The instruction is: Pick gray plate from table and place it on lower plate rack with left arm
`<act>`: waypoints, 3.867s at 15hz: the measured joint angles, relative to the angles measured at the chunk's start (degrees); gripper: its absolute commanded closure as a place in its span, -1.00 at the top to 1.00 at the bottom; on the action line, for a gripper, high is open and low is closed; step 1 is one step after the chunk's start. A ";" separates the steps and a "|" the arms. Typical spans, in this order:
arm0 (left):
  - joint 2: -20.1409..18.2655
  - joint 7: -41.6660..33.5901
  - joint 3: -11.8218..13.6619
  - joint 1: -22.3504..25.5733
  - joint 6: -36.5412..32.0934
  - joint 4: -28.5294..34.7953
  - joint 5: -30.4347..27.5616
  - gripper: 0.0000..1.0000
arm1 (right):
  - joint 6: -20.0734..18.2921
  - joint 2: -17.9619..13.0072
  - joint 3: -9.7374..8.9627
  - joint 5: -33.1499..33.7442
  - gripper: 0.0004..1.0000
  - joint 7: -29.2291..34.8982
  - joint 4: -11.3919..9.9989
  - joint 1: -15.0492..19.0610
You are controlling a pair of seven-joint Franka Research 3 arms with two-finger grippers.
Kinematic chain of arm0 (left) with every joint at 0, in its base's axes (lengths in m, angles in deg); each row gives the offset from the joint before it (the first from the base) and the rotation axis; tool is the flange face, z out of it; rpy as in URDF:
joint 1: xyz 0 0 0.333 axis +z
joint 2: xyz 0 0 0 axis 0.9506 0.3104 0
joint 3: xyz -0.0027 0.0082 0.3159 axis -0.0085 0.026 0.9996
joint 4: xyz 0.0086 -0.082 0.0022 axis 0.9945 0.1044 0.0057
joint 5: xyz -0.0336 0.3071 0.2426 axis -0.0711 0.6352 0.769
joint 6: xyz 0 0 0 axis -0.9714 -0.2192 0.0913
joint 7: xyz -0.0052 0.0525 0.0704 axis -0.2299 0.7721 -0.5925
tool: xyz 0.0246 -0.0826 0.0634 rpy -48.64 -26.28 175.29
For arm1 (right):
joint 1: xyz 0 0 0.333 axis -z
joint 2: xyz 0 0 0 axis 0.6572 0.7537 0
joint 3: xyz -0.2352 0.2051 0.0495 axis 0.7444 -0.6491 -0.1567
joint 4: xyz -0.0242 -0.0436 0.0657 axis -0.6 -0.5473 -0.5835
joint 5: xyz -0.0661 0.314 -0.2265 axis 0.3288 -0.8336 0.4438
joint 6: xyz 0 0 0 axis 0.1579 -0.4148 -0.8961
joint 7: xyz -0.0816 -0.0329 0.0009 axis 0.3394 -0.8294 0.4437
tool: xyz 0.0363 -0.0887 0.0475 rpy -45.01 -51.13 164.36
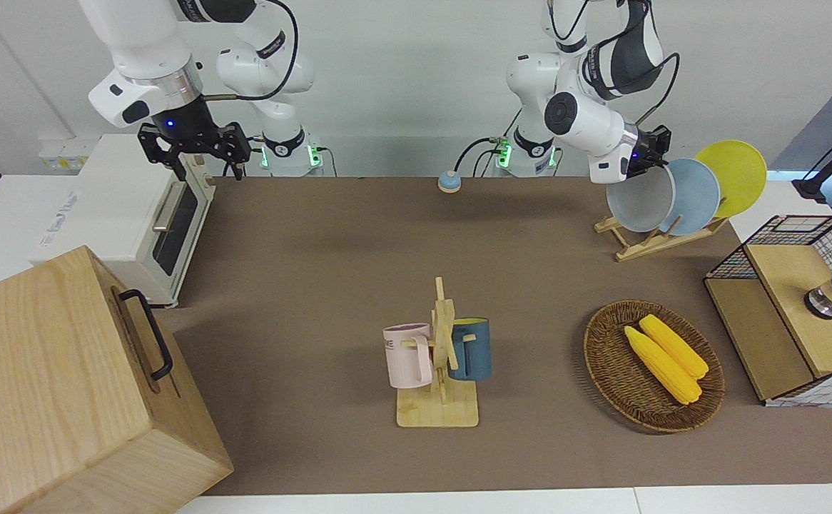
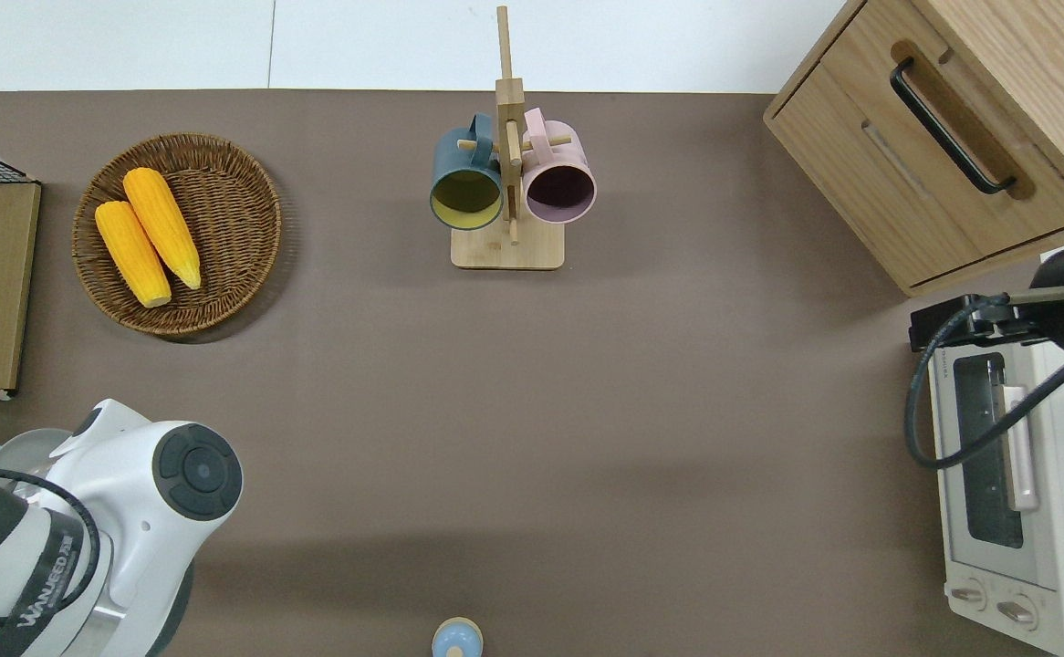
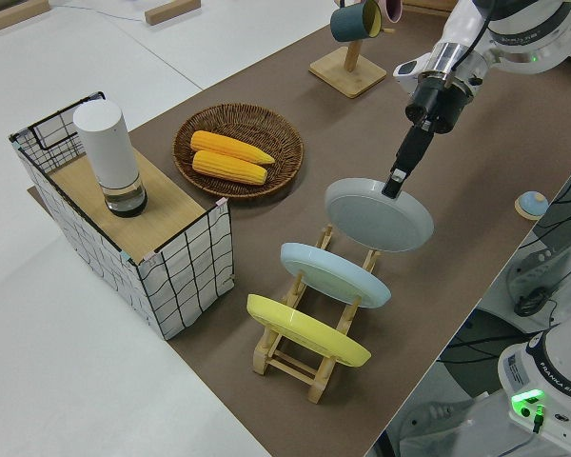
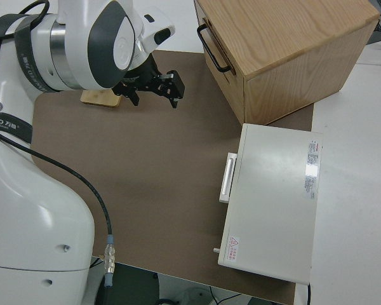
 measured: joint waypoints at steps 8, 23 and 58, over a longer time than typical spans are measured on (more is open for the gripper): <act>4.75 7.60 -0.67 -0.08 0.08 0.58 1.80 -1.00 | 0.00 0.00 0.00 0.00 0.97 0.00 0.00 0.00; 7.06 9.51 -1.10 -0.49 2.84 0.45 2.70 -1.00 | 0.00 0.00 0.00 0.00 0.97 0.00 0.00 0.00; 8.09 -13.91 -0.88 -0.76 3.22 -25.49 -38.28 0.97 | 0.00 0.00 0.00 0.00 0.97 0.00 0.00 0.00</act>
